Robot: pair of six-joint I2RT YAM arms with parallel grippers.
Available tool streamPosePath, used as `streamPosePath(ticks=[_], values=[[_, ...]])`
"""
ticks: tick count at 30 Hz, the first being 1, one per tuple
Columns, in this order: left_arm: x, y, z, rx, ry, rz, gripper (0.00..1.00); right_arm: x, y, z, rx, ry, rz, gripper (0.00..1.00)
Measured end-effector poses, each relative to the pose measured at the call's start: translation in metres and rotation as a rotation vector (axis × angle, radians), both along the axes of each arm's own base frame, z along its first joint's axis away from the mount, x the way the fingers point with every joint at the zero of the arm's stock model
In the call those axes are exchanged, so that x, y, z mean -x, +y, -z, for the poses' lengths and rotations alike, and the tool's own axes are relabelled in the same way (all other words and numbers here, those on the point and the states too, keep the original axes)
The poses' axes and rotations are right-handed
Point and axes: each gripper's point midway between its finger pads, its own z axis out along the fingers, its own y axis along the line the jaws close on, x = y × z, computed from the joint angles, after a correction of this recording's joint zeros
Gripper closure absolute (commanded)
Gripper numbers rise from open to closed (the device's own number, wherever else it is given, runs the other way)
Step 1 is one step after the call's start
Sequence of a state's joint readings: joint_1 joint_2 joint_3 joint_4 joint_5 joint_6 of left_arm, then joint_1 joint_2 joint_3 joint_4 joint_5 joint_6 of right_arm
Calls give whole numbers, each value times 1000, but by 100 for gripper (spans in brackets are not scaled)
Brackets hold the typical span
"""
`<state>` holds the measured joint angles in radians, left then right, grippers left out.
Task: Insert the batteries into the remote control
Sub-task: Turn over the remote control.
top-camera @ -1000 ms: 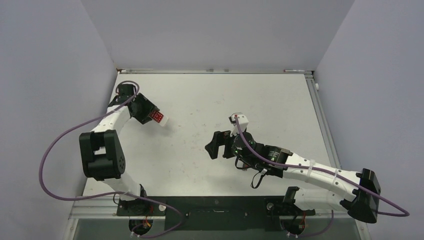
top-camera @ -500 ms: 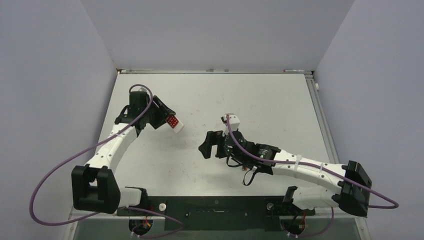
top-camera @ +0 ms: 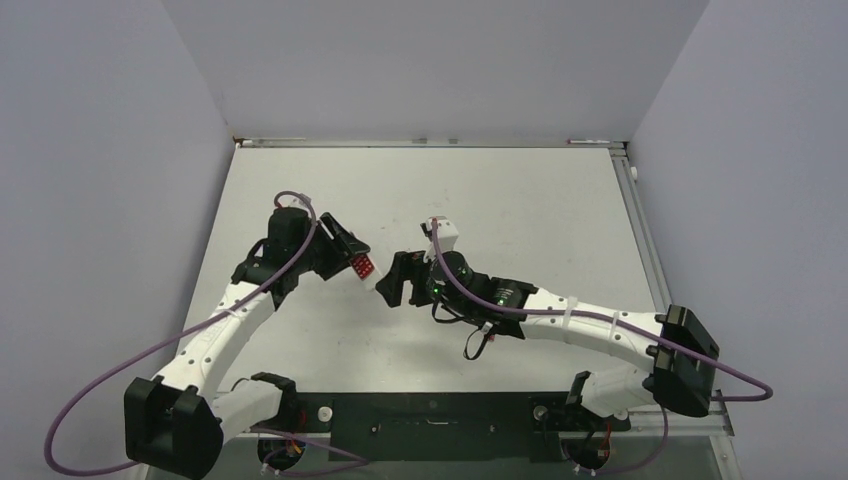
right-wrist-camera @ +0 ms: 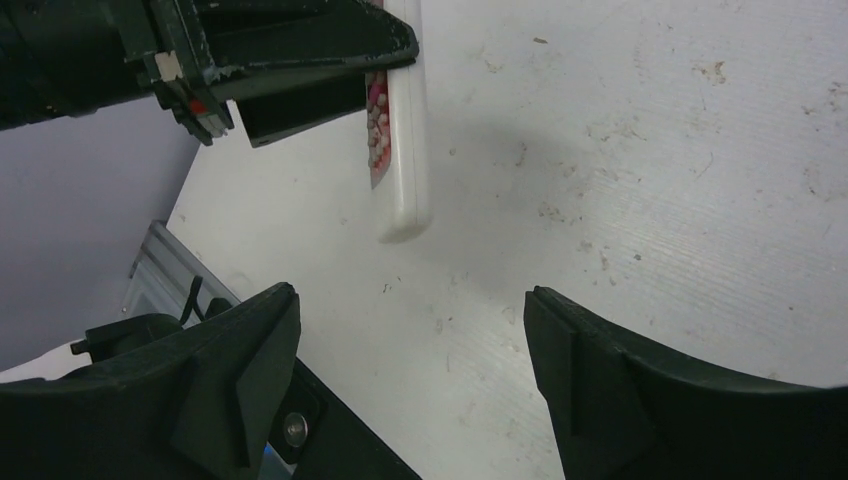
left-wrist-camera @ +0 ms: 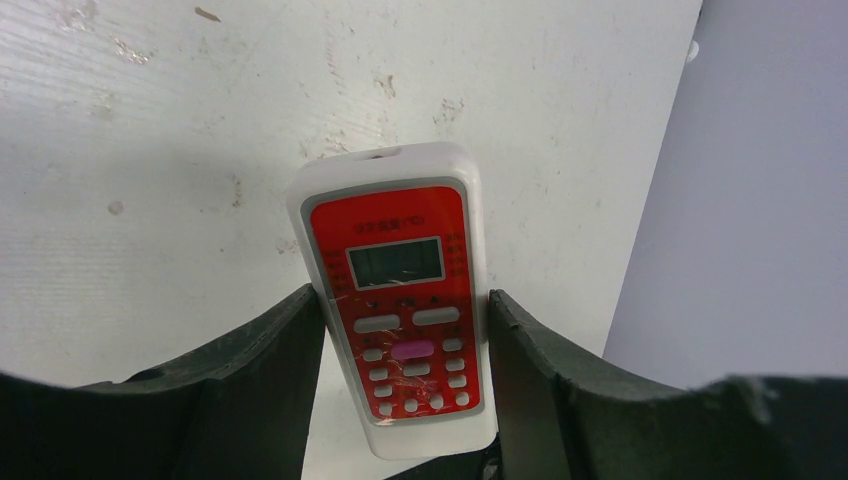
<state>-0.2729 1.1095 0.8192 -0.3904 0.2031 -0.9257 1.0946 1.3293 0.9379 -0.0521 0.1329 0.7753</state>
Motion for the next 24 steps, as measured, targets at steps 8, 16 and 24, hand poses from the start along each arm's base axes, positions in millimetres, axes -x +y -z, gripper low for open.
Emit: streamPosePath(ticks=[8,16,24], values=[[21,-16,-19,58,-55,40,100,-4,17,4,-10,7,-22,32],[33,-26,-31,92,-81,69,100,-1,26,6,-25,21,-53,45],[44,-39,-36,120,-85,106,100,1,34,10,-42,39,-72,82]])
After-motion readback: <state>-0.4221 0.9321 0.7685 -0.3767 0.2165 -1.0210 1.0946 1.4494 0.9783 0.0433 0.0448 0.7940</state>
